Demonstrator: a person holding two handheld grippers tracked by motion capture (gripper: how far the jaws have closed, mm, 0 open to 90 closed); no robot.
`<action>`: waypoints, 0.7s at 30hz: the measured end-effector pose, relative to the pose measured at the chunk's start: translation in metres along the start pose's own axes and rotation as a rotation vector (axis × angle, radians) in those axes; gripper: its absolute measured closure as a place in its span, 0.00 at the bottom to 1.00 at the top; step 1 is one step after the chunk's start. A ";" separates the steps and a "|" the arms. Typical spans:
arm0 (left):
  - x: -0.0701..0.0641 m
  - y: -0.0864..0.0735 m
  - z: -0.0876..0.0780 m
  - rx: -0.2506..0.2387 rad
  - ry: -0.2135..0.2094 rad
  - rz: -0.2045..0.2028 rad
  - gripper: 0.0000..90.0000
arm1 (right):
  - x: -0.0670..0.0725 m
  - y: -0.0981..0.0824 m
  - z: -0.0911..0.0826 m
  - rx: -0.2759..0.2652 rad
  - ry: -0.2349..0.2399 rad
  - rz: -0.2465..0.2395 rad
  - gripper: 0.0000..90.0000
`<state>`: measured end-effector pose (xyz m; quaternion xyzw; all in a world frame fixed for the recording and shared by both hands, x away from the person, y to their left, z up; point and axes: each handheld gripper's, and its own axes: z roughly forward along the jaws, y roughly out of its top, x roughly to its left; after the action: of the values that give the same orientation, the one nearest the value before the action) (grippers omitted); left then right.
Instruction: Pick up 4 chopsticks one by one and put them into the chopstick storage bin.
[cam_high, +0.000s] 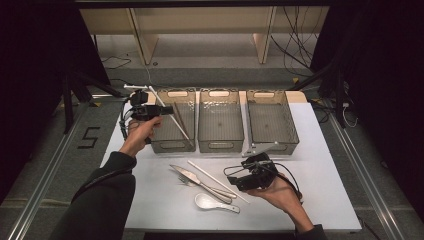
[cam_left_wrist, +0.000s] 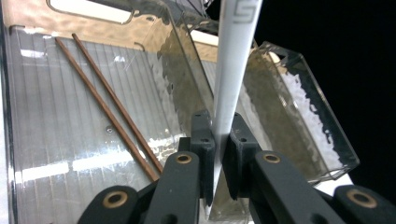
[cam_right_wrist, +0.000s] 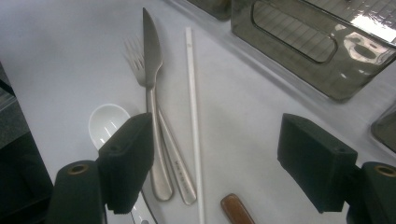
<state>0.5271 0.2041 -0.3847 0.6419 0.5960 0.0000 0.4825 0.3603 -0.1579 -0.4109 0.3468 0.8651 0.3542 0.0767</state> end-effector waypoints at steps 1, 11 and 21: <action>0.001 -0.001 0.002 0.008 -0.001 -0.001 0.92 | 0.000 0.000 0.000 0.002 0.002 0.000 0.31; 0.000 -0.004 0.015 0.043 0.024 0.002 0.92 | 0.001 0.000 0.000 0.000 0.005 -0.008 0.31; -0.002 0.000 0.027 0.041 0.086 0.010 0.90 | 0.001 0.000 0.001 0.006 0.010 -0.011 0.31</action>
<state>0.5414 0.1857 -0.3978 0.6539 0.6128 0.0178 0.4434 0.3597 -0.1563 -0.4115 0.3405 0.8684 0.3531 0.0733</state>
